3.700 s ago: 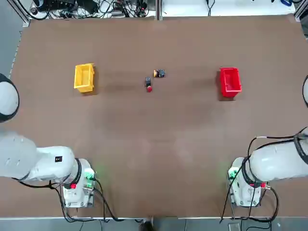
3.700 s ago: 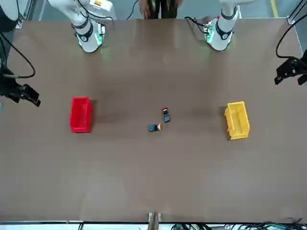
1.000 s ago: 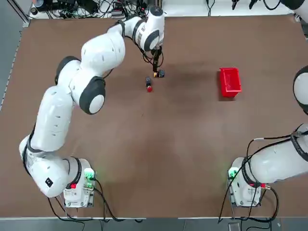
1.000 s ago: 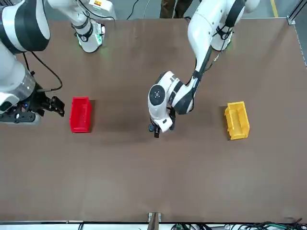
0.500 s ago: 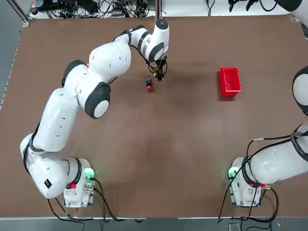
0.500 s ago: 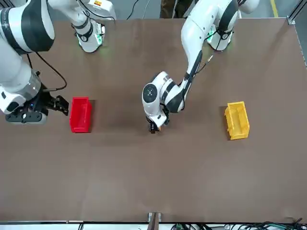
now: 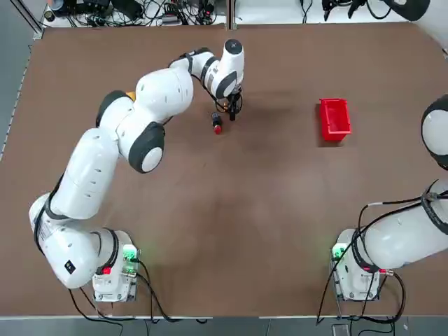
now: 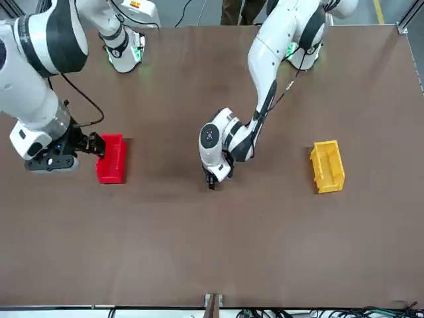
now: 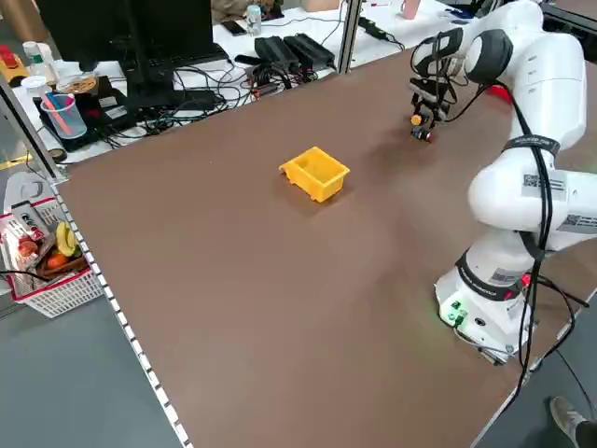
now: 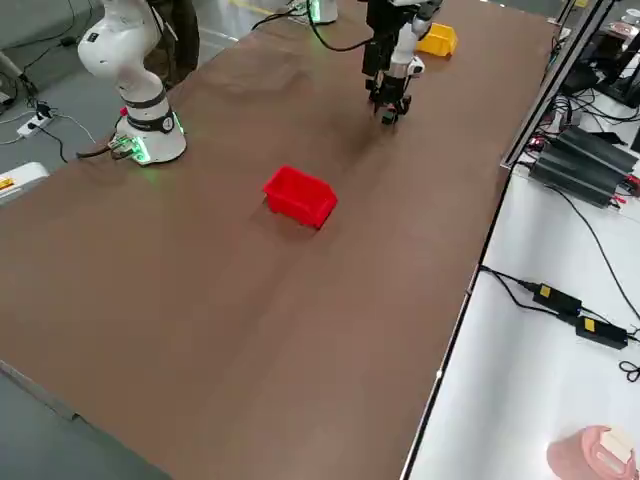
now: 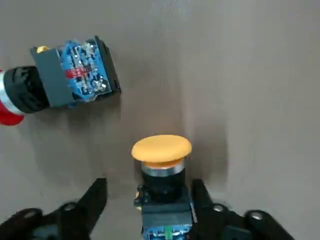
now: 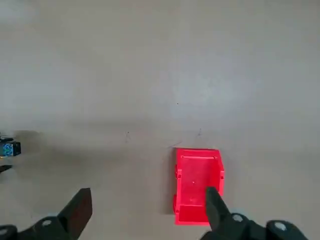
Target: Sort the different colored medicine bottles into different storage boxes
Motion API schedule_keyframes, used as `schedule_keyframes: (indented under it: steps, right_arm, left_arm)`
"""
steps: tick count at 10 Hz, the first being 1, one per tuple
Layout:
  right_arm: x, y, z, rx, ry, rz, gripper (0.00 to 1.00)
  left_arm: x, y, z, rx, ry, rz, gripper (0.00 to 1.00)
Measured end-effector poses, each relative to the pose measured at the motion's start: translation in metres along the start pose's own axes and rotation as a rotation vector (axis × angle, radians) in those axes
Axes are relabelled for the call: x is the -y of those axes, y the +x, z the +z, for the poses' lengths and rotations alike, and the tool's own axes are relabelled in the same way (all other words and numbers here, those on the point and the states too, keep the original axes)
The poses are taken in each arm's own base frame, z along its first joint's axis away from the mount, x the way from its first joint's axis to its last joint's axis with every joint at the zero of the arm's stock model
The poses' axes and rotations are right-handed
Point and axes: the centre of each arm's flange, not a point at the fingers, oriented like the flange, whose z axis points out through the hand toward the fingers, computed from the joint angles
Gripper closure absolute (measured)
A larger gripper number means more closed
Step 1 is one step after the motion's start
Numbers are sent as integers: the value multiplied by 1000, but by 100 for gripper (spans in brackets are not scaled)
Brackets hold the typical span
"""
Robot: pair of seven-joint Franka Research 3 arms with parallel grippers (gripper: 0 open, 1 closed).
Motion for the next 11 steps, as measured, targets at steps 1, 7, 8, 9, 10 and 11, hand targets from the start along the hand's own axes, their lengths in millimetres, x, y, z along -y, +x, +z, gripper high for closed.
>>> schedule_keyframes:
  steps: [1,7,8,9,10,11]
  right_arm:
    - [3,1,2,0,0,-4,0]
    - [30,11,31,-5,35,-30,0]
    - [40,12,35,-12,49,-37,0]
    - [55,13,41,-20,63,-52,0]
    - [76,13,51,-23,73,-62,0]
    - [98,13,64,-24,76,-74,0]
  left_arm:
    - [-1,-2,-4,5,-6,5,47]
    - [-55,66,-81,-51,31,31,58]
    - [-72,103,-97,-68,65,51,58]
    - [-86,144,-116,-76,94,82,58]
    - [-91,181,-131,-89,116,119,58]
    - [-86,216,-139,-115,138,164,58]
